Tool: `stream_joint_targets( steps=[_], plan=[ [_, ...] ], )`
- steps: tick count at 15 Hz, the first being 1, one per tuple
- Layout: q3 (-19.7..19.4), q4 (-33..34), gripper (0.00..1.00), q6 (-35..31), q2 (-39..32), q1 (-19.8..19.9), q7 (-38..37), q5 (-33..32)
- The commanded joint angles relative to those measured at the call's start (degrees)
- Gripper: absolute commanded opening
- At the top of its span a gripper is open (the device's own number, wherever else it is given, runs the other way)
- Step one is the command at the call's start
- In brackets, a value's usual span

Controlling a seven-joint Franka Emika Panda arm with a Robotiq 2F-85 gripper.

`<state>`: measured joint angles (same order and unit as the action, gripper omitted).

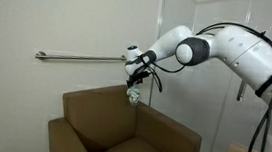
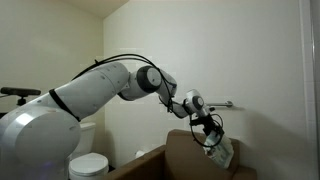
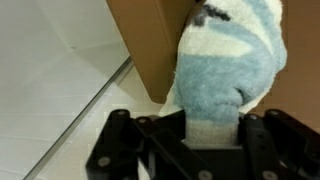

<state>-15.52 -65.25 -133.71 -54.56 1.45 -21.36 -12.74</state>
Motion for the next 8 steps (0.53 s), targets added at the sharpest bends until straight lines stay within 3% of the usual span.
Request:
stream_joint_targets(
  steps=[1, 4, 8],
  plan=[
    [-0.08, 0.24, 0.06, 0.1, -0.18, 0.07, 0.15, 0.14],
    [0.18, -0.3, 0.04, -0.73, -1.23, 0.98, -0.53, 1.14],
    [2.92, 6.6, 0.06, -1.74, -9.43, 2.67, -0.03, 4.83]
  ],
)
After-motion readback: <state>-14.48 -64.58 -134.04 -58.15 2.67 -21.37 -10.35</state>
